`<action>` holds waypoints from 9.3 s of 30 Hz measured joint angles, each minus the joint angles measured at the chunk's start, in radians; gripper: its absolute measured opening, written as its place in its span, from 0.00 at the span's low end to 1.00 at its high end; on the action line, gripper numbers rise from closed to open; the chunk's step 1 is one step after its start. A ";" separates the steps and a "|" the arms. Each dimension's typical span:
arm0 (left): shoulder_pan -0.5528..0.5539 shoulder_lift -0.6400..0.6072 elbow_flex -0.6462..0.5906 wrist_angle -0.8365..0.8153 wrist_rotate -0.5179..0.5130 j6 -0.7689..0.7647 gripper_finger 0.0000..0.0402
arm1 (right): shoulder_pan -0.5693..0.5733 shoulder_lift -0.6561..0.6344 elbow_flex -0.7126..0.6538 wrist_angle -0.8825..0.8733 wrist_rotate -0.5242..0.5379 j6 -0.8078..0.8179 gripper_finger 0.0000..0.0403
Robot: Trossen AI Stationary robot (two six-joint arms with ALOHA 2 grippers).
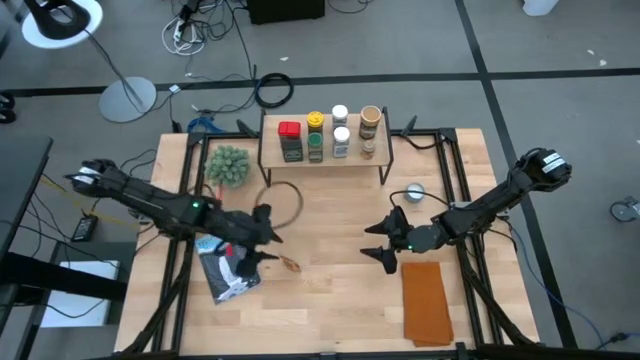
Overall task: Shelf spices
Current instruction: Put the orange seasoning pack on the shelf, then return to Home Position
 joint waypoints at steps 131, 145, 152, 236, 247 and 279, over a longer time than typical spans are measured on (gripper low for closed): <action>1.175 0.661 1.163 -0.875 0.206 0.588 0.00 | -0.290 -0.001 0.001 -0.015 -0.012 -0.297 0.88; 1.166 0.661 1.163 -0.921 0.252 0.613 0.06 | -0.289 -0.001 0.001 -0.015 -0.014 -0.294 0.88; 1.166 0.661 1.164 -0.919 0.250 0.610 0.12 | -0.289 -0.001 0.001 -0.016 -0.014 -0.294 0.88; 0.420 -0.860 -0.759 0.636 0.078 0.083 0.23 | -0.469 -0.830 -0.300 -0.264 -0.187 -0.349 0.88; 0.419 -0.954 -0.788 0.615 0.060 0.070 0.23 | -0.508 -0.958 -0.319 -0.347 -0.189 -0.375 0.88; 0.419 -0.953 -0.788 0.590 0.119 0.071 0.23 | -0.407 -1.223 -0.316 -0.690 -0.378 -0.304 0.88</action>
